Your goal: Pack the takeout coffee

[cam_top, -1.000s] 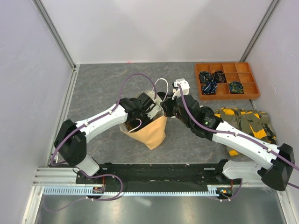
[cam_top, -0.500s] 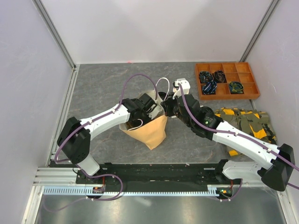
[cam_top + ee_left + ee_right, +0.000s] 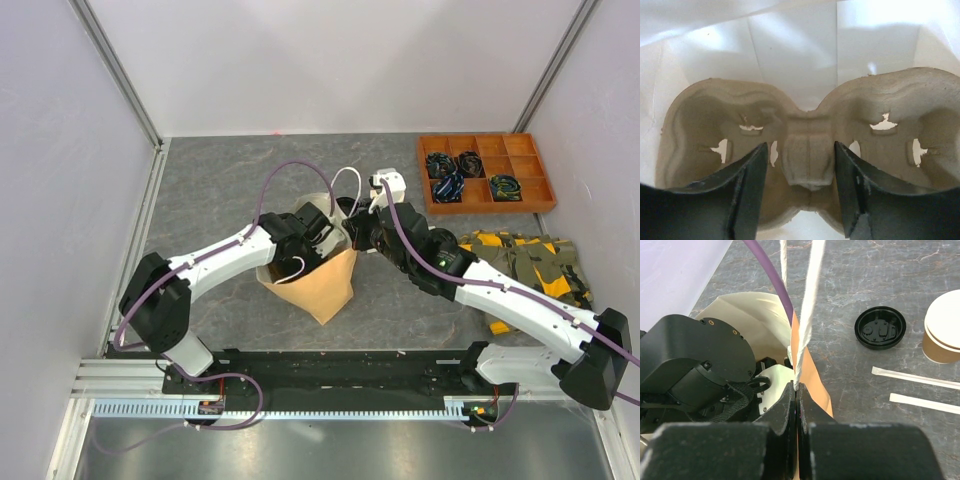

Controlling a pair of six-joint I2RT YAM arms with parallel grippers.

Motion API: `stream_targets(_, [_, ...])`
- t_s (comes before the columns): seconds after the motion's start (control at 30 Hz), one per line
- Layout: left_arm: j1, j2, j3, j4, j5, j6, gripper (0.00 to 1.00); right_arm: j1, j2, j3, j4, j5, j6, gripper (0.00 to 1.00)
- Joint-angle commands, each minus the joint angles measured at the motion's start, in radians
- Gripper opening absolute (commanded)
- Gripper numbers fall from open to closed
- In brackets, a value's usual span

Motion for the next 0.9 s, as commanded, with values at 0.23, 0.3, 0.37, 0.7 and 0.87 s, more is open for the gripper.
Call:
stream_targets(0.23, [0.011, -0.137, -0.019, -0.08, -0.01, -0.051, 0.88, 0.016, -0.037, -0.025, 0.101, -0.056, 0.01, 0.0])
stream_targets(0.3, [0.01, -0.148, -0.039, -0.052, -0.015, -0.057, 1.0, 0.016, -0.036, -0.025, 0.106, -0.062, 0.007, 0.0])
stream_targets(0.37, [0.01, -0.168, -0.053, -0.033, -0.012, -0.063, 1.0, 0.018, -0.034, -0.027, 0.106, -0.066, 0.003, 0.0])
stream_targets(0.7, [0.011, -0.266, -0.076, 0.04, 0.03, -0.088, 1.0, 0.026, -0.034, -0.033, 0.109, -0.066, -0.046, 0.0])
stream_targets(0.87, [0.011, -0.309, -0.1, 0.083, 0.062, -0.094, 1.0, 0.041, -0.033, -0.034, 0.114, -0.061, -0.052, 0.0])
